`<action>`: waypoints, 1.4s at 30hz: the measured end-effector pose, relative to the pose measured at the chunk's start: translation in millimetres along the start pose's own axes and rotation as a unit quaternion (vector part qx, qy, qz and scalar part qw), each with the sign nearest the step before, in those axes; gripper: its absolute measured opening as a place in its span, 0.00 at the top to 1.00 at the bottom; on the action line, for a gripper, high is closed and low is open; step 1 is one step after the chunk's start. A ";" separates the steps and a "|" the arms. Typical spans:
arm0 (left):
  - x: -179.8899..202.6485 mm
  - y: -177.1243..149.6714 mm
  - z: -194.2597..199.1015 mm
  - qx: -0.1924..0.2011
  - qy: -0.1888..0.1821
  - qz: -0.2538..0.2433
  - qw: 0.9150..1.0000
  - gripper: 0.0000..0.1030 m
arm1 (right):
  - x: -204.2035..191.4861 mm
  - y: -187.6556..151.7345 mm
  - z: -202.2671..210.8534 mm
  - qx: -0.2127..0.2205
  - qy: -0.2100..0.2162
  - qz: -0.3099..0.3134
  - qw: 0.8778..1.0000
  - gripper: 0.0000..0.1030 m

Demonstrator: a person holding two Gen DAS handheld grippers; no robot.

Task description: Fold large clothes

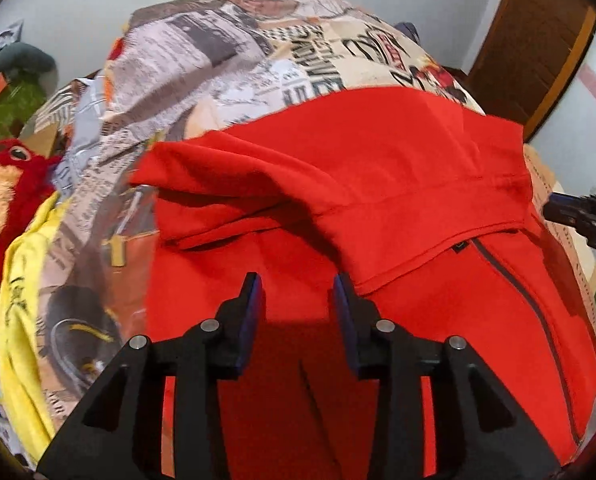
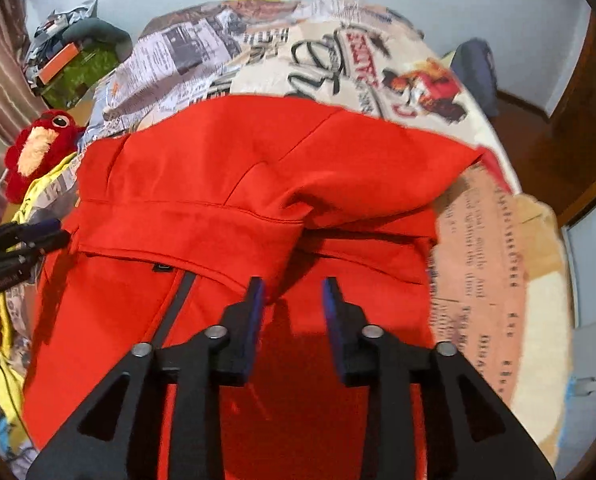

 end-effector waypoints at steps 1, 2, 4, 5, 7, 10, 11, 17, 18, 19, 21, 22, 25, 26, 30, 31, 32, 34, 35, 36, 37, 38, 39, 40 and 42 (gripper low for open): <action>-6.3 0.1 6.5 0.006 0.004 0.005 1.000 0.65 | -0.4 -0.7 6.3 0.008 -0.006 0.004 1.000 0.62; -11.1 -0.3 12.7 0.011 0.008 0.009 1.000 0.64 | -0.6 -1.5 15.4 0.019 -0.015 0.009 1.000 0.60; -21.5 0.0 22.6 0.020 0.015 0.017 1.000 0.57 | -2.0 -1.7 28.0 0.036 -0.027 0.015 0.999 0.52; -27.7 -0.1 28.0 0.024 0.018 0.022 0.999 0.54 | -2.3 -1.8 33.4 0.042 -0.032 0.016 0.998 0.50; -41.4 -2.2 38.5 0.033 0.026 0.032 0.999 0.38 | -1.9 -2.9 44.8 0.055 -0.043 0.018 0.997 0.42; -65.1 -10.3 49.3 0.035 0.046 0.053 0.997 0.28 | 2.3 -6.8 59.3 0.068 -0.053 0.022 0.996 0.39; -70.0 -13.2 50.4 0.033 0.047 0.057 0.997 0.27 | 3.6 -8.2 61.9 0.068 -0.052 0.023 0.996 0.38; -94.6 -45.4 44.6 -0.012 0.029 0.074 0.997 0.24 | 25.7 -28.1 69.3 0.062 -0.035 0.002 0.997 0.30; -96.1 -54.3 38.9 -0.027 0.024 0.074 0.997 0.24 | 30.7 -32.2 68.0 0.056 -0.030 -0.005 0.998 0.30; -96.3 -58.6 34.8 -0.035 0.021 0.076 0.996 0.24 | 34.6 -36.6 67.4 0.050 -0.026 -0.013 0.998 0.30; -97.4 -72.5 23.8 -0.056 0.005 0.087 0.995 0.24 | 48.1 -47.1 62.1 0.034 -0.018 -0.041 0.998 0.30; -96.8 -79.7 17.4 -0.068 -0.003 0.093 0.993 0.24 | 54.3 -52.0 59.2 0.027 -0.015 -0.057 0.998 0.30; -92.0 -96.4 3.2 -0.093 -0.029 0.107 0.990 0.24 | 68.6 -67.7 50.5 0.012 -0.003 -0.096 0.995 0.30; -90.4 -100.9 -1.5 -0.100 -0.035 0.109 0.988 0.24 | 72.0 -72.8 46.8 0.006 0.004 -0.106 0.994 0.30; -84.1 -113.9 -21.0 -0.122 -0.044 0.113 0.985 0.24 | 78.8 -87.7 33.7 -0.015 0.023 -0.129 0.991 0.30; -83.5 -115.6 -21.9 -0.123 -0.046 0.115 0.985 0.24 | 80.0 -90.1 29.8 -0.021 0.021 -0.131 0.991 0.30; -81.4 -117.8 -23.5 -0.124 -0.052 0.117 0.984 0.24 | 81.4 -92.6 24.7 -0.029 0.022 -0.134 0.990 0.30; -75.6 -121.3 -23.7 -0.127 -0.064 0.115 0.983 0.24 | 84.2 -98.2 13.4 -0.046 0.037 -0.143 0.988 0.30; -72.0 -123.0 -22.2 -0.126 -0.060 0.105 0.985 0.24 | 86.0 -100.5 10.2 -0.048 0.049 -0.153 0.986 0.30; -68.7 -125.5 -21.6 -0.127 -0.057 0.095 0.986 0.24 | 89.1 -101.7 9.2 -0.043 0.062 -0.168 0.983 0.29; -64.7 -128.8 -21.3 -0.133 -0.059 0.086 0.986 0.24 | 92.4 -101.9 9.3 -0.038 0.076 -0.183 0.980 0.27; -59.3 -134.2 -20.1 -0.142 -0.075 0.079 0.984 0.25 | 94.7 -102.5 9.2 -0.037 0.088 -0.192 0.977 0.27; -55.9 -137.4 -17.3 -0.140 -0.082 0.073 0.984 0.26 | 95.1 -103.0 9.5 -0.037 0.092 -0.192 0.976 0.27; -54.2 -138.7 -15.5 -0.138 -0.081 0.067 0.985 0.32 | 93.8 -103.0 9.8 -0.036 0.094 -0.186 0.977 0.27; -51.0 -140.7 -12.2 -0.134 -0.081 0.059 0.986 0.47 | 88.2 -103.1 10.3 -0.030 0.096 -0.168 0.981 0.30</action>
Point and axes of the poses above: each gripper's, at about its wrist camera, not at the fingertips, and z roughly against the way its jaws point, x to its right, y to its top, the point moved 3 cm from there along -z, roughly the way its jaws point, and after that the axes turned 9 degrees about y, right-handed, at the moved point
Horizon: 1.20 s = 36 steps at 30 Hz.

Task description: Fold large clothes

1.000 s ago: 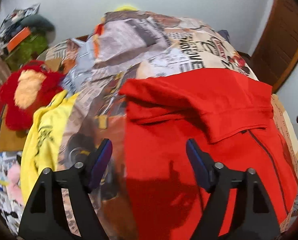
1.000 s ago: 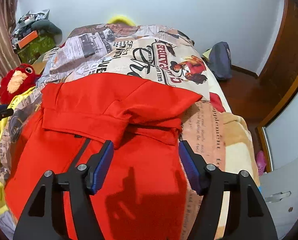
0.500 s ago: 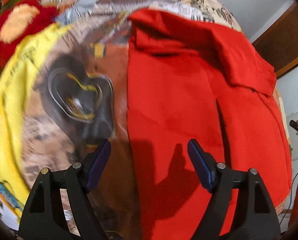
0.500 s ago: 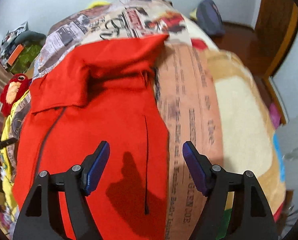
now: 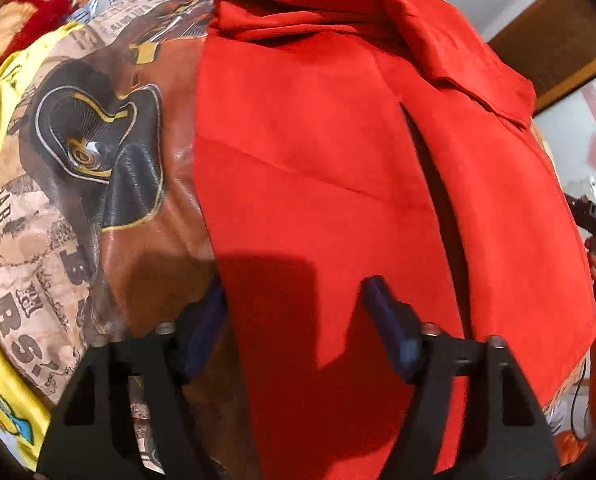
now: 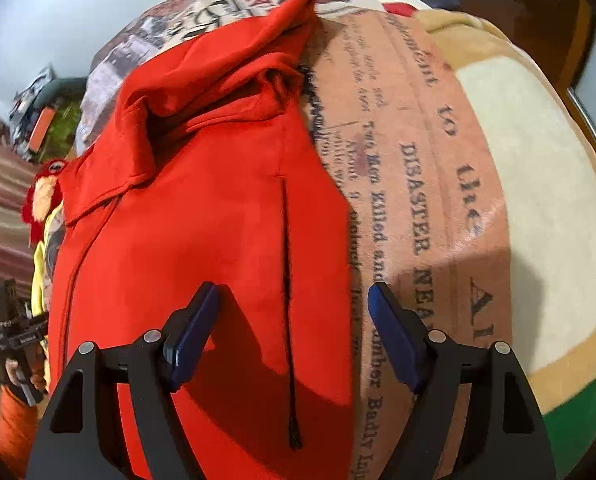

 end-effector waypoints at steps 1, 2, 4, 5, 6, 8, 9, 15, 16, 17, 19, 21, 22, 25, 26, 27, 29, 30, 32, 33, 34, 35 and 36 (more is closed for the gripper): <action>0.9 -0.2 0.6 0.001 -0.001 0.001 1.000 0.62 | -2.4 -0.5 -0.5 0.002 0.003 0.007 1.000 0.35; 1.4 0.3 1.1 0.003 0.003 0.002 1.000 0.67 | -5.7 -0.3 -1.2 0.003 0.012 0.011 1.000 0.39; 2.2 2.1 2.4 0.007 0.013 0.004 1.000 0.81 | -13.0 0.5 -2.4 0.000 0.028 0.011 1.000 0.60; 2.2 3.0 3.4 0.009 0.016 0.006 1.000 0.84 | -15.3 1.5 -2.6 -0.002 0.036 0.012 0.999 0.67; 2.7 3.9 5.3 0.009 0.017 0.006 1.000 0.86 | -18.8 2.5 -1.9 -0.004 0.045 0.012 0.999 0.81; 0.8 6.7 10.5 0.012 0.018 0.007 1.000 0.89 | -24.9 6.0 -1.5 -0.005 0.049 0.015 0.999 0.90; 1.6 8.2 15.6 0.015 0.018 0.006 1.000 0.93 | -27.8 7.9 0.2 -0.002 0.046 0.019 0.999 0.90; 7.5 28.9 53.2 0.067 0.007 0.000 0.998 0.96 | -46.9 24.5 22.5 0.035 0.059 0.032 0.997 0.92; 9.6 35.0 59.1 0.075 0.006 -0.001 0.997 0.96 | -50.1 27.1 26.4 0.043 0.062 0.035 0.997 0.92; 11.8 41.9 68.1 0.088 0.004 -0.001 0.996 0.96 | -53.5 30.2 30.6 0.053 0.063 0.039 0.996 0.92; 14.5 54.1 82.1 0.110 0.003 0.004 0.994 0.96 | -58.0 37.0 37.7 0.072 0.064 0.043 0.994 0.92; 13.1 71.5 95.3 0.135 -0.001 0.017 0.991 0.96 | -64.3 47.1 39.8 0.086 0.063 0.043 0.993 0.92; 11.6 81.4 101.2 0.147 -0.003 0.025 0.989 0.96 | -65.6 52.3 41.3 0.093 0.061 0.042 0.993 0.92; -2.6 112.1 109.9 0.175 0.003 0.049 0.983 0.97 | -68.6 67.0 41.3 0.110 0.053 0.041 0.992 0.92; -5.8 120.1 112.0 0.179 0.003 0.058 0.982 0.97 | -68.7 73.5 39.6 0.115 0.048 0.041 0.991 0.92; -9.3 130.7 111.4 0.183 0.000 0.069 0.981 0.97 | -67.3 80.5 37.3 0.119 0.047 0.036 0.991 0.92; -15.5 152.4 108.1 0.189 0.005 0.087 0.978 0.97 | -61.9 96.2 33.4 0.122 0.046 0.021 0.991 0.92; -16.6 160.2 106.2 0.192 0.013 0.090 0.977 0.97 | -59.4 102.4 31.3 0.123 0.044 0.014 0.991 0.92; -20.4 176.5 99.0 0.198 0.034 0.094 0.975 0.97 | -55.2 115.1 27.8 0.130 0.039 0.003 0.991 0.92; -22.7 184.5 92.5 0.197 0.042 0.097 0.975 0.97 | -52.7 120.9 24.8 0.131 0.035 -0.001 0.991 0.92; -24.8 189.6 85.2 0.192 0.046 0.101 0.975 0.96 | -49.5 127.0 19.9 0.130 0.028 -0.004 0.991 0.92; -27.2 193.2 75.1 0.185 0.046 0.105 0.976 0.96 | -44.6 132.8 10.3 0.126 0.016 -0.008 0.992 0.92; -29.4 196.4 63.4 0.175 0.048 0.107 0.978 0.96 | -41.6 135.2 4.5 0.122 0.012 -0.010 0.992 0.92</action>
Point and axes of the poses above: each gripper's, at about its wrist camera, not at the fingertips, and z roughly against the way its jaws point, x to its right, y to its top, the point moved 3 cm from there along -z, roughly the way its jaws point, and after that the axes turned 9 degrees about y, right-handed, at the moved point
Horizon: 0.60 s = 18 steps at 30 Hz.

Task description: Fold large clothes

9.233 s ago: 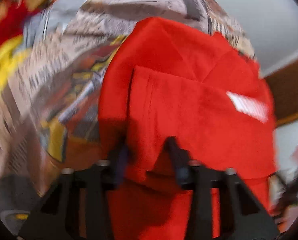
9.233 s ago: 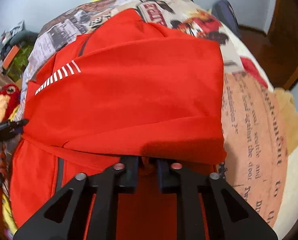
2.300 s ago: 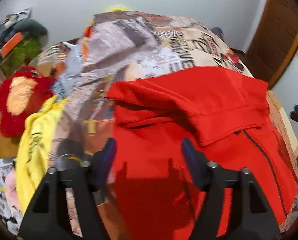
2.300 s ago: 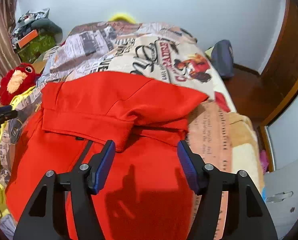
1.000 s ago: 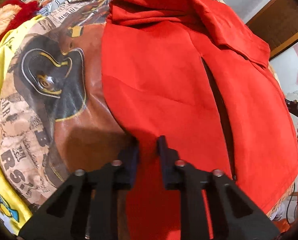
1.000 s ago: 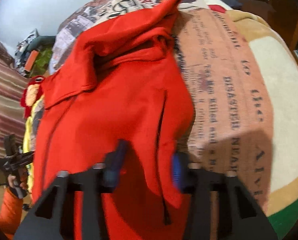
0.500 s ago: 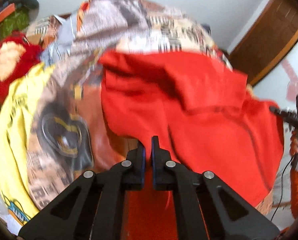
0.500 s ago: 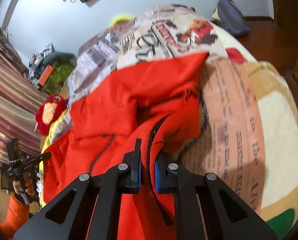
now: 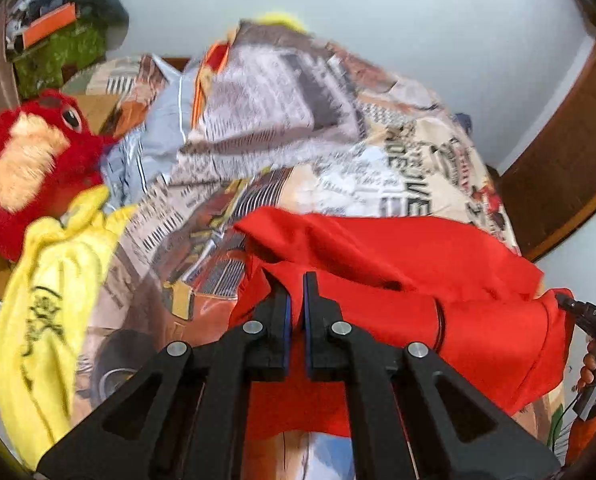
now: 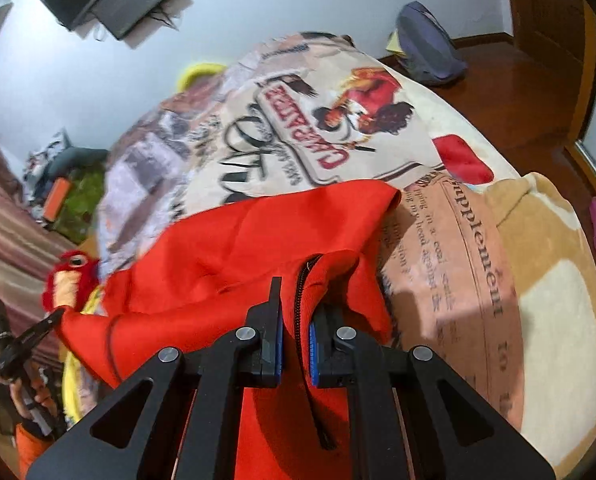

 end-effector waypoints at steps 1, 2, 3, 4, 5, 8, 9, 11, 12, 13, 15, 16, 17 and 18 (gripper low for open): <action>-1.2 -2.6 -11.5 -0.010 0.004 0.000 1.000 0.96 | 4.3 0.0 -7.3 -0.007 -0.005 -0.003 1.000 0.92; -2.0 -6.1 -22.8 -0.022 0.009 -0.002 1.000 0.96 | 10.0 -1.5 -16.3 -0.016 -0.008 -0.009 1.000 0.91; -2.6 -11.1 -33.8 -0.035 0.015 -0.006 0.999 0.96 | 14.6 -3.4 -22.0 -0.022 -0.008 -0.015 1.000 0.91; -3.1 -17.3 -44.7 -0.049 0.021 -0.012 0.999 0.96 | 20.1 -5.6 -27.9 -0.030 -0.005 -0.024 0.999 0.90; -3.4 -22.3 -51.7 -0.060 0.025 -0.017 0.998 0.95 | 25.7 -9.2 -33.5 -0.040 -0.001 -0.033 0.999 0.90; -4.9 -34.6 -61.6 -0.082 0.020 -0.026 0.996 0.87 | 30.4 -13.0 -35.1 -0.057 0.008 -0.041 0.998 0.87; -6.0 -37.1 -60.1 -0.085 0.021 -0.029 0.996 0.80 | 30.4 -13.2 -32.9 -0.059 0.008 -0.041 0.997 0.85; -9.1 -40.0 -50.8 -0.080 0.020 -0.037 0.996 0.70 | 29.9 -13.3 -24.0 -0.064 0.000 -0.040 0.997 0.77; -10.0 -40.9 -46.3 -0.080 0.018 -0.042 0.996 0.67 | 29.2 -13.2 -18.5 -0.061 -0.009 -0.036 0.997 0.72; -10.8 -41.7 -40.4 -0.078 0.015 -0.047 0.996 0.66 | 26.6 -14.2 -11.3 -0.055 -0.026 -0.025 0.998 0.66; -14.5 -43.9 -25.6 -0.072 0.018 -0.055 0.996 0.65 | 20.4 -17.8 5.1 -0.043 -0.048 0.006 0.998 0.59; -16.5 -45.3 -18.3 -0.068 0.020 -0.057 0.996 0.64 | 20.1 -19.8 9.7 -0.041 -0.049 0.013 0.998 0.56; -18.1 -47.0 -12.6 -0.066 0.020 -0.059 0.996 0.64 | 19.0 -24.6 19.8 -0.038 -0.046 0.021 0.998 0.55; -20.9 -49.2 -6.5 -0.065 0.020 -0.061 0.996 0.63 | 20.5 -26.3 23.7 -0.037 -0.045 0.022 0.998 0.55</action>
Point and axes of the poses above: each gripper's, at about its wrist camera, not at the fingertips, and z roughly against the way its jaws point, x to its right, y to its top, the point moved 3 cm from there along -z, roughly the way its jaws point, and after that the axes turned 9 degrees about y, right-handed, at the moved point
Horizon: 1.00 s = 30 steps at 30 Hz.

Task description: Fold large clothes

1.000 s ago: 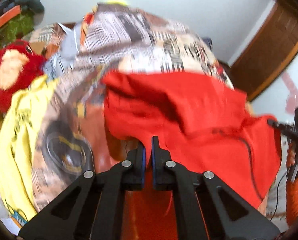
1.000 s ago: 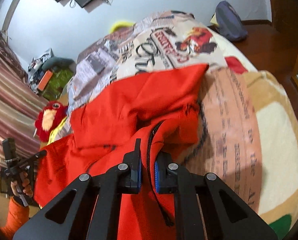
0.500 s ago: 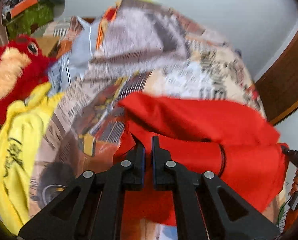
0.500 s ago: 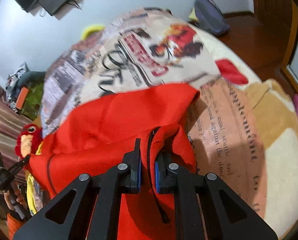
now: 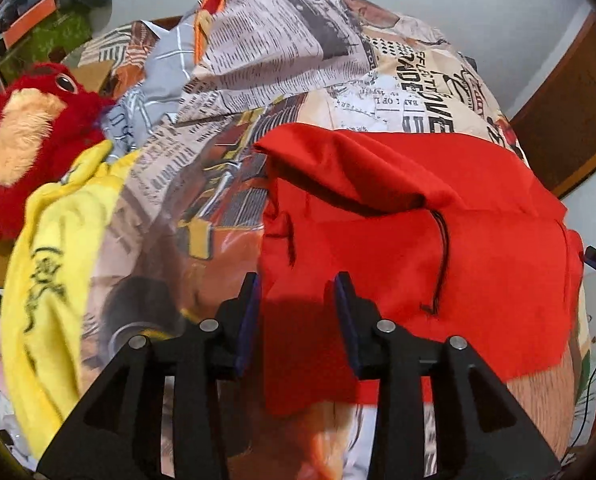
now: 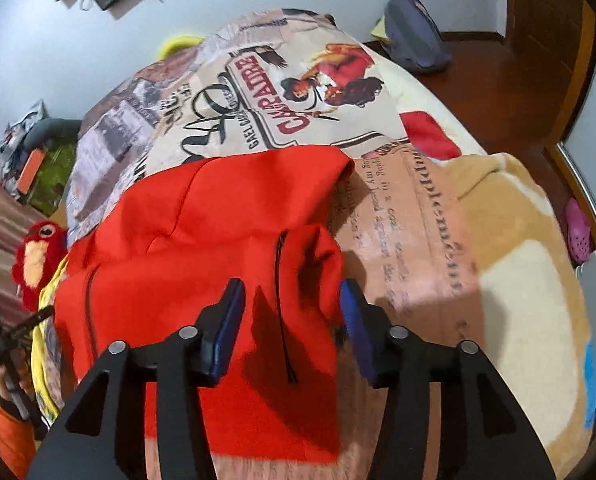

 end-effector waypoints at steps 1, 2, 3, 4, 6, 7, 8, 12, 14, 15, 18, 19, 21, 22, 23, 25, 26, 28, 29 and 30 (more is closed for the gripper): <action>-2.7 -3.1 4.5 0.000 -0.001 -0.001 1.000 0.62 | 0.7 -6.3 6.7 -0.002 -0.002 0.004 1.000 0.55; -6.4 -7.2 9.2 0.000 -0.002 0.000 1.000 0.61 | 1.1 -10.1 9.3 -0.004 -0.003 0.006 1.000 0.55; -9.3 -9.8 12.1 0.000 -0.003 0.002 1.000 0.59 | 0.7 -14.7 11.3 -0.008 -0.005 0.010 1.000 0.55; -13.2 -14.0 15.4 0.001 -0.004 0.006 1.000 0.58 | 1.9 -21.9 13.4 -0.014 -0.007 0.012 1.000 0.54; -17.9 -21.4 18.5 -0.001 -0.010 0.014 1.000 0.58 | 1.5 -30.9 9.9 -0.028 -0.007 0.009 1.000 0.52; -19.1 -25.2 18.9 -0.003 -0.013 0.016 1.000 0.58 | 1.1 -35.8 6.5 -0.039 -0.009 0.006 0.999 0.50; -19.9 -29.9 18.1 -0.007 -0.018 0.019 1.000 0.58 | 1.9 -40.8 4.3 -0.049 -0.008 0.005 0.999 0.49; -16.8 -49.2 9.9 -0.025 -0.032 0.017 0.999 0.58 | 0.0 -52.7 2.1 -0.056 -0.003 0.006 0.998 0.49; -14.5 -58.4 0.2 -0.040 -0.042 0.021 0.998 0.58 | 0.8 -57.7 1.0 -0.056 -0.001 0.004 0.998 0.49; -13.6 -62.1 -4.8 -0.047 -0.048 0.025 0.997 0.58 | 1.6 -59.7 -0.4 -0.057 0.000 0.002 0.998 0.49; -11.1 -72.1 -23.3 -0.074 -0.046 0.031 0.996 0.58 | 5.2 -64.4 -7.6 -0.067 -0.007 -0.001 0.998 0.49; -10.7 -74.6 -29.5 -0.081 -0.035 0.028 0.996 0.58 | 6.6 -65.5 -10.7 -0.071 -0.013 -0.002 0.997 0.49; -9.4 -76.8 -36.0 -0.083 -0.032 0.025 0.996 0.58 | 9.5 -68.3 -18.1 -0.079 -0.022 0.000 0.997 0.49; -8.1 -76.3 -36.4 -0.079 -0.032 0.024 0.996 0.58 | 11.1 -69.7 -21.1 -0.082 -0.018 -0.001 0.996 0.49; -5.9 -75.4 -36.6 -0.076 -0.030 0.020 0.996 0.57 | 11.8 -70.3 -23.4 -0.084 -0.014 -0.002 0.996 0.49; -1.9 -73.7 -37.6 -0.069 -0.024 0.011 0.997 0.57 | 15.3 -69.7 -28.8 -0.081 -0.006 -0.012 0.997 0.47; -1.0 -73.0 -38.6 -0.068 -0.021 0.010 0.997 0.57 | 17.9 -68.3 -30.9 -0.076 -0.001 -0.021 0.997 0.46; 0.8 -71.1 -39.0 -0.062 -0.015 0.013 0.998 0.57 | 21.9 -65.4 -34.1 -0.069 0.007 -0.035 0.997 0.46; 2.9 -69.8 -38.9 -0.058 -0.013 0.011 0.998 0.57 | 22.9 -63.5 -35.3 -0.065 0.012 -0.039 0.997 0.46; 4.6 -68.5 -38.3 -0.055 -0.010 0.007 0.998 0.64 | 22.6 -61.9 -36.5 -0.060 0.022 -0.039 0.997 0.45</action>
Point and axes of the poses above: each gripper's, at about its wrist camera, not at the fingertips, and z roughly against the way its jaws point, x to its right, y to its top, the point moved 3 cm from there along -z, roughly the way its jaws point, and after that the axes turned 9 degrees about y, right-handed, at the moved point
